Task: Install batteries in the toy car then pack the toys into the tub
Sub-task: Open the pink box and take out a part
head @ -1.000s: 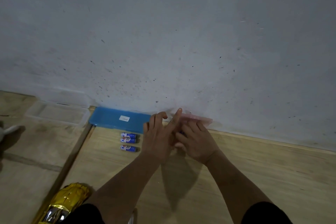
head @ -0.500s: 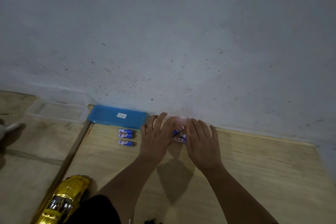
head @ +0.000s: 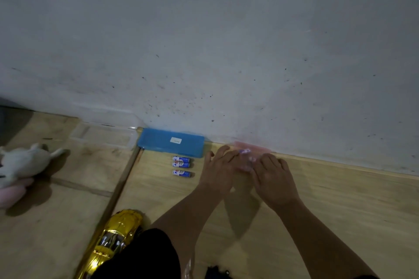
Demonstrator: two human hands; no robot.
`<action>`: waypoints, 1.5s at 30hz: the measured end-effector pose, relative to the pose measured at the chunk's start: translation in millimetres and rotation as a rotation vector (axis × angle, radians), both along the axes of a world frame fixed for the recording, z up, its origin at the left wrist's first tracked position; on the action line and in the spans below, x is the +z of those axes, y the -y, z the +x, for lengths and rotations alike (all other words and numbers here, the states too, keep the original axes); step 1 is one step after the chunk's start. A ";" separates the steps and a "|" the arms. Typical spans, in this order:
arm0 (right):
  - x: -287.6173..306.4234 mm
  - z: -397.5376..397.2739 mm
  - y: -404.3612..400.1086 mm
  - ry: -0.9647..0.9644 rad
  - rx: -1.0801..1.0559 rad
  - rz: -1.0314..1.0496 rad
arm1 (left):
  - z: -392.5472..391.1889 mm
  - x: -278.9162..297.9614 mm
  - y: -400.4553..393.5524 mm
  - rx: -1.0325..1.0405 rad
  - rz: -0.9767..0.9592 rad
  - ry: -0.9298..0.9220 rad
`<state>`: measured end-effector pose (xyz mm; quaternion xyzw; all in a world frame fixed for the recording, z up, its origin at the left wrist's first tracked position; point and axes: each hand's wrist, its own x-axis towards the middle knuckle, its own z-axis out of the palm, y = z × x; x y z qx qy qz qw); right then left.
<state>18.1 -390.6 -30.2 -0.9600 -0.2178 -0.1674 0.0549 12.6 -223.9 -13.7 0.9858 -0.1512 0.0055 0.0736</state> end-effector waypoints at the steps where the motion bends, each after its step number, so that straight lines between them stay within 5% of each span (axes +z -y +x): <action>1: 1.8 2.1 -2.9 0.011 0.013 -0.031 | 0.9 4.9 -4.3 0.003 0.000 -0.008; 9: 12.5 -17.3 -94.7 0.029 0.282 -0.078 | -4.4 22.0 -131.1 0.306 0.065 -0.040; 15: -7.8 -19.8 -169.5 -0.091 0.321 -0.154 | 0.5 17.8 -200.0 0.125 0.172 -0.031; 23: -22.1 -11.6 -196.3 -0.128 0.197 -0.279 | 10.1 0.6 -222.3 0.005 0.149 -0.133; 45: -24.9 -25.1 -207.7 -0.214 0.031 -0.117 | 6.4 -6.8 -215.1 0.070 0.189 -0.144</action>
